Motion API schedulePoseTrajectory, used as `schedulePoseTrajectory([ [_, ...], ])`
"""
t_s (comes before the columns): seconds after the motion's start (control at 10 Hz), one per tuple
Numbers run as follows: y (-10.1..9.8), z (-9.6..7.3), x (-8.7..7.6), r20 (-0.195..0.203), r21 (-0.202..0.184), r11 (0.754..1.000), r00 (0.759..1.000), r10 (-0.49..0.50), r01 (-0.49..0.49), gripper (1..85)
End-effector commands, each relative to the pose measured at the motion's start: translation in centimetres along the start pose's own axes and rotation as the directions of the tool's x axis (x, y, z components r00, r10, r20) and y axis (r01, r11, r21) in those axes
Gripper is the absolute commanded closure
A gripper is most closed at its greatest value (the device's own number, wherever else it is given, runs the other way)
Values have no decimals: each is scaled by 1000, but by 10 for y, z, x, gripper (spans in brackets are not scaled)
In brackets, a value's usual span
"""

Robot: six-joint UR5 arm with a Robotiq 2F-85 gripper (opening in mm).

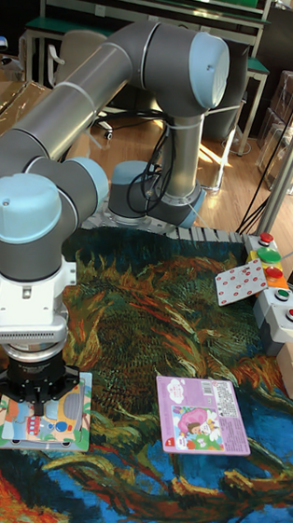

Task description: Assemble one piece of a puzzle

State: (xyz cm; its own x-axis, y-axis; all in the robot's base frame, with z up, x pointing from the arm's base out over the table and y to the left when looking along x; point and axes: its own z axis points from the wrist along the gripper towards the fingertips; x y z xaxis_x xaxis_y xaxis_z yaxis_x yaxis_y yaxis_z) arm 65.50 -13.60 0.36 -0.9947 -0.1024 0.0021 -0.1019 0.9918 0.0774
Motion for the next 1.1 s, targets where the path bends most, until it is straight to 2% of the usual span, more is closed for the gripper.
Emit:
schedulePoseTrajectory([
  [0.0, 0, 0, -1, 8, -11, 1000, 1000, 9, -9, 843],
  [0.6, -3, -3, -3, 15, 5, 1000, 1000, 18, -18, 843],
  [1.0, -2, -4, -4, 19, -7, 999, 999, 32, -32, 843],
])
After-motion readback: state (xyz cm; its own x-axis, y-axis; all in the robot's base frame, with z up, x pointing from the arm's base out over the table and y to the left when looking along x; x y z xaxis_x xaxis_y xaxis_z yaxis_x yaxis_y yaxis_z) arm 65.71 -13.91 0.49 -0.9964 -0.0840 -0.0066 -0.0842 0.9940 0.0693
